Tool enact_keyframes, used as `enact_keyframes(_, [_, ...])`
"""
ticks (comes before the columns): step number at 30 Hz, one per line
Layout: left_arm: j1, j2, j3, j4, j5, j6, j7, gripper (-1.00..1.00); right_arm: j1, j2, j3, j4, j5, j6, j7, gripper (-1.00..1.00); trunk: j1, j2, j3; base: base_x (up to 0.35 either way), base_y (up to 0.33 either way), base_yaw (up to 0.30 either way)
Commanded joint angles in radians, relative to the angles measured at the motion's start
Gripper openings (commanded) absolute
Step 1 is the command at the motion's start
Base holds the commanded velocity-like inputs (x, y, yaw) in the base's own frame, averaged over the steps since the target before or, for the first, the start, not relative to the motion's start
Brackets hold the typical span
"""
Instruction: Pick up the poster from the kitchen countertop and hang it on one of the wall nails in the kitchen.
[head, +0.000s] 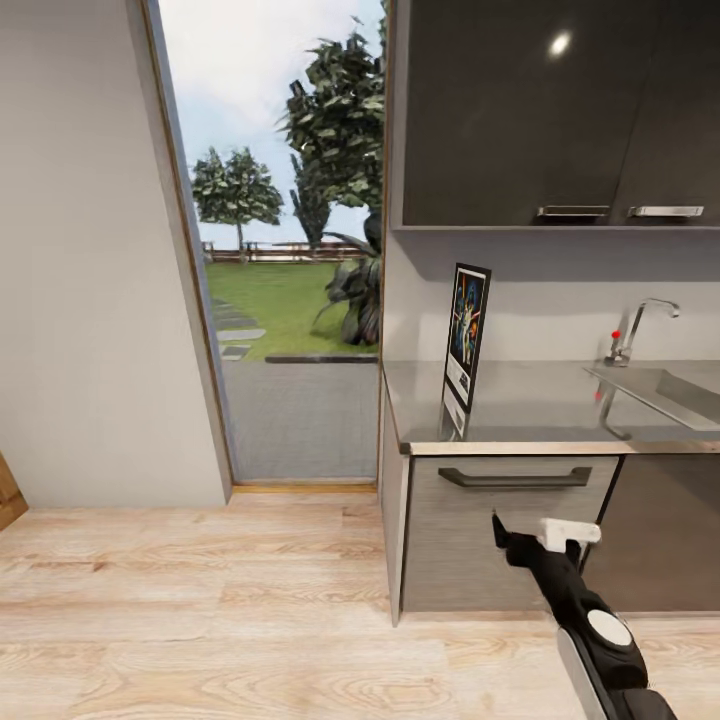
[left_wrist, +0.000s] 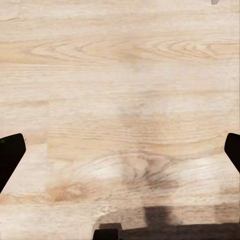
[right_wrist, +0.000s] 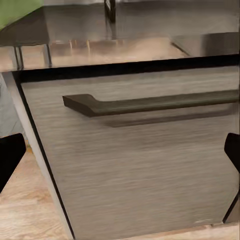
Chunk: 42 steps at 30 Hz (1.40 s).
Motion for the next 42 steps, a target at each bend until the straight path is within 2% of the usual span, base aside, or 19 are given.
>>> enact_keyframes(1, [0.000,0.000,0.008,-0.001,-0.006,-0.002,0.000,1.00,-0.017,-0.001,0.001,-0.003,-0.011,0.021,-0.006,1.00,0.000,-0.001,-0.001,0.000,0.000,0.000])
enact_keyframes(5, [0.000,0.000,0.031,-0.001,-0.006,-0.003,-0.002,1.00,-0.127,-0.001,0.002,-0.007,-0.010,0.103,-0.006,1.00,0.000,-0.001,-0.001,0.000,0.000,0.000])
enact_keyframes(9, [0.001,0.000,0.037,0.000,-0.006,-0.003,-0.003,1.00,-0.229,0.002,0.003,-0.008,-0.011,0.196,-0.005,1.00,0.000,-0.001,-0.001,0.000,0.000,0.000])
enact_keyframes(11, [0.001,0.000,0.038,0.000,-0.006,-0.003,-0.003,1.00,-0.256,0.003,0.003,-0.008,-0.011,0.220,-0.005,1.00,0.000,-0.001,-0.001,0.000,0.000,0.000])
enact_keyframes(14, [0.001,0.000,0.039,0.000,-0.006,-0.003,-0.003,1.00,-0.334,0.008,0.006,-0.001,-0.007,0.257,-0.005,1.00,0.000,-0.001,-0.001,0.003,0.000,0.000])
enact_keyframes(15, [0.001,0.000,0.039,-0.001,-0.006,-0.003,-0.003,1.00,-0.356,0.019,0.010,0.007,-0.004,0.261,-0.012,1.00,0.000,-0.001,-0.001,0.150,0.000,0.000])
enact_keyframes(18, [0.001,0.000,0.040,-0.001,-0.006,-0.003,-0.003,1.00,-0.365,0.025,0.014,0.011,-0.005,0.265,-0.065,1.00,0.000,-0.001,-0.001,0.249,0.000,0.000])
enact_keyframes(22, [0.000,0.000,0.040,-0.002,-0.006,-0.003,-0.003,1.00,-0.374,0.027,0.016,0.020,-0.009,0.262,-0.089,1.00,0.000,-0.001,-0.001,0.167,0.000,0.000])
enact_keyframes(42, [0.001,0.000,0.040,0.000,-0.006,-0.003,-0.003,1.00,-0.374,0.027,0.019,0.043,-0.015,0.261,-0.092,1.00,0.000,-0.001,-0.001,0.241,0.000,0.000])
